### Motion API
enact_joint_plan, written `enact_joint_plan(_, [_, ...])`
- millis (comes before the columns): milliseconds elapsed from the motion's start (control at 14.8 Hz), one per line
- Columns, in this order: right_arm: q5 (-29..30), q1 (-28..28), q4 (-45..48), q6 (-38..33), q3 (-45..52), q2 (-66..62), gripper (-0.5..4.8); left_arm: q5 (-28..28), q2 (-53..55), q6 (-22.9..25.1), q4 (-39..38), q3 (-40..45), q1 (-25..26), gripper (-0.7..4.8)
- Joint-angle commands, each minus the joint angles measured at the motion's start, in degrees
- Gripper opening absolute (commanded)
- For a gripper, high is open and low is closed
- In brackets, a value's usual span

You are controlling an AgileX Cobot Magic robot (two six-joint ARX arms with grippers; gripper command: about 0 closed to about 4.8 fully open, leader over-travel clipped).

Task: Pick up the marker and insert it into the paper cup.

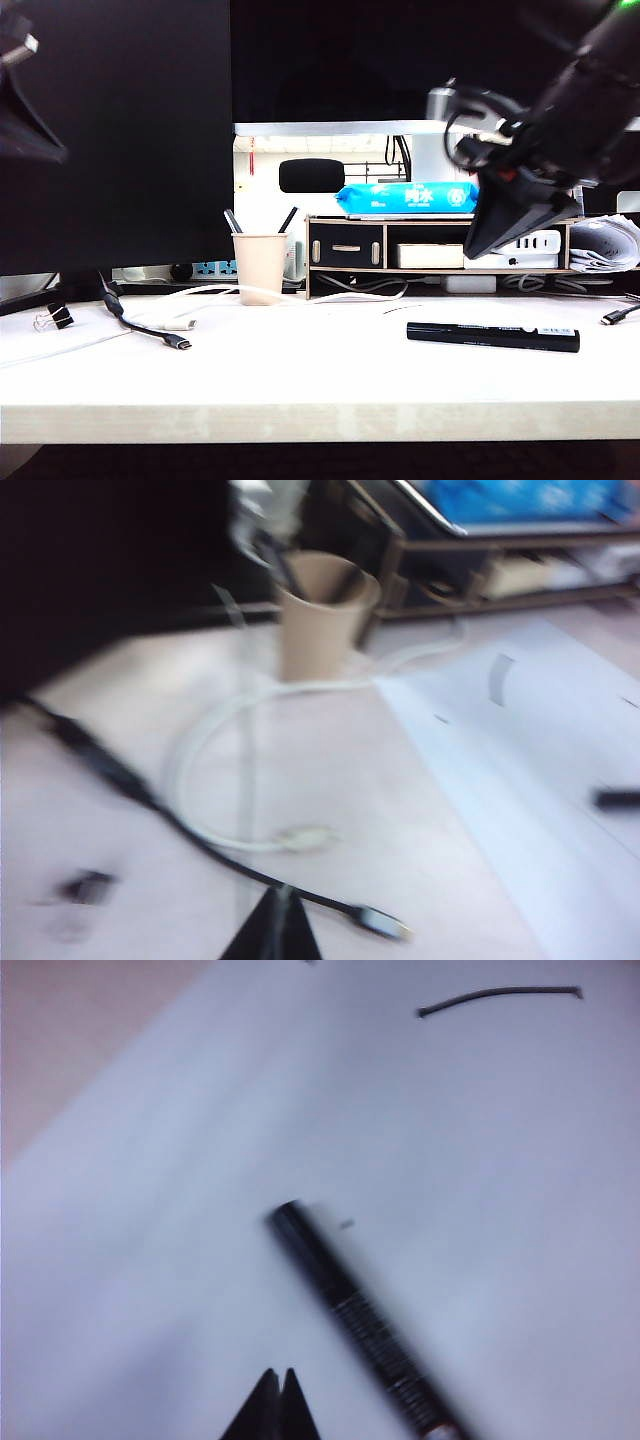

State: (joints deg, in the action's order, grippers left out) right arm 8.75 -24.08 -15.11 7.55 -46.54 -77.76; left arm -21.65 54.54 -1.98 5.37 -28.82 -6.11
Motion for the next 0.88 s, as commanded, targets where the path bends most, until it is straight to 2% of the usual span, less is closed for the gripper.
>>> enact_joint_plan(67, [-2.9, -0.1, -6.8, 4.4, -7.6, -5.2, -0.08, -1.7, 1.9, 0.0, 0.3, -0.4, 0.0, -0.05])
enact_joint_plan(404, [-2.7, 0.0, -21.9, 9.9, -18.9, -13.6, -0.06, -1.7, 2.1, 0.0, 0.5, -0.4, 0.0, -0.05])
enact_joint_plan(674, [-2.7, 0.0, -26.2, 12.9, -19.5, -14.2, -0.05, -1.7, 2.1, 0.0, 0.7, -0.4, 0.0, -0.05])
enact_joint_plan(876, [-2.7, 0.0, -26.4, 14.1, -19.5, -14.4, 0.22, -1.7, 2.1, 0.0, 0.8, -0.4, 0.0, -0.05])
